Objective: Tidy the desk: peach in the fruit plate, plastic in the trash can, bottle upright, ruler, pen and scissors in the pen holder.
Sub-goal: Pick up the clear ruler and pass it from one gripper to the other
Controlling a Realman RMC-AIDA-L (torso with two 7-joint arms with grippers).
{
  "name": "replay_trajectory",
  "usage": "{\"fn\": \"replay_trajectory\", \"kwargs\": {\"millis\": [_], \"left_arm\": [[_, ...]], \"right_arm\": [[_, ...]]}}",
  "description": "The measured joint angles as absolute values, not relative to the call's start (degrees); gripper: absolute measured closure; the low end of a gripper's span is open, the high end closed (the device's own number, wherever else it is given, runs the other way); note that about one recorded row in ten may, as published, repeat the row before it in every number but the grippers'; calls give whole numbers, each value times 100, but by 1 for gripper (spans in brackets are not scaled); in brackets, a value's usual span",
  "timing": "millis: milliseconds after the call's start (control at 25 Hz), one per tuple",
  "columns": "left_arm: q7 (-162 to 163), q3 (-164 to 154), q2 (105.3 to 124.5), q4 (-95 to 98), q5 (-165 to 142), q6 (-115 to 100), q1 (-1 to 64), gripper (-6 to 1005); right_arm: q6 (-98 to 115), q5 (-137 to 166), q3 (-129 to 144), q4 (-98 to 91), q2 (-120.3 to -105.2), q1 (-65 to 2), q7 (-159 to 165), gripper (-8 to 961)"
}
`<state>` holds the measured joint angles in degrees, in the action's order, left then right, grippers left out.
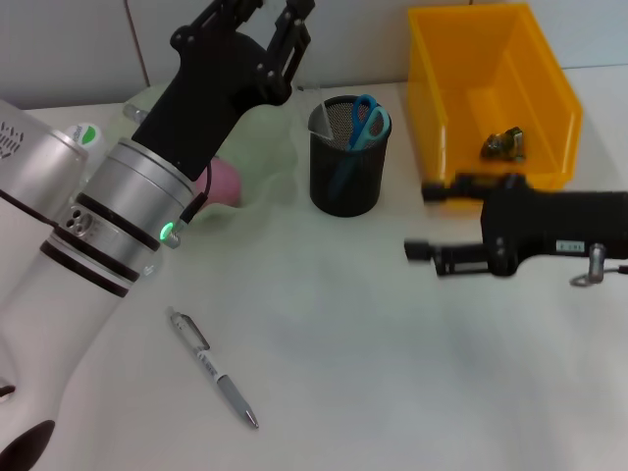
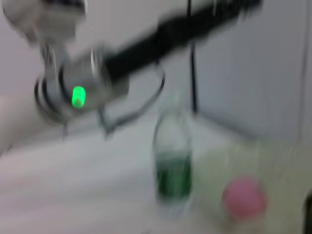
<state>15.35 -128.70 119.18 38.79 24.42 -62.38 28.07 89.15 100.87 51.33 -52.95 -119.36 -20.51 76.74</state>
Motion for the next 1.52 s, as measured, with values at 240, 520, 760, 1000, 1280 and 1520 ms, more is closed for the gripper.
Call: {"fn": "replay_trajectory", "kwargs": {"millis": [240, 520, 760, 1000, 1280, 1520], "left_arm": [[1310, -13030, 11918, 3973, 2843, -6109, 2855, 603], [450, -13396, 11918, 4251, 3555, -5826, 2932, 603], [286, -13456, 11918, 4342, 3604, -5738, 2942, 603], [283, -13459, 11918, 4347, 3584, -5738, 2944, 602], [283, -13481, 11918, 4351, 3562, -5786, 2925, 602], [336, -13544, 11918, 4350, 3559, -5806, 2937, 602]], "right_arm": [[8805, 8502, 5161, -4417, -11946, -1897, 5952, 136], [8659, 6906, 5494, -3003, -11963, -2175, 3764, 137], [8625, 5999, 5785, -1900, -11971, -2801, 2603, 137], [8507, 5916, 5744, -1156, -11987, -3397, 2102, 137], [8206, 5775, 5783, -912, -11988, -3793, 2058, 137], [8150, 5757, 5797, -852, -11988, -3961, 2049, 137]]}}
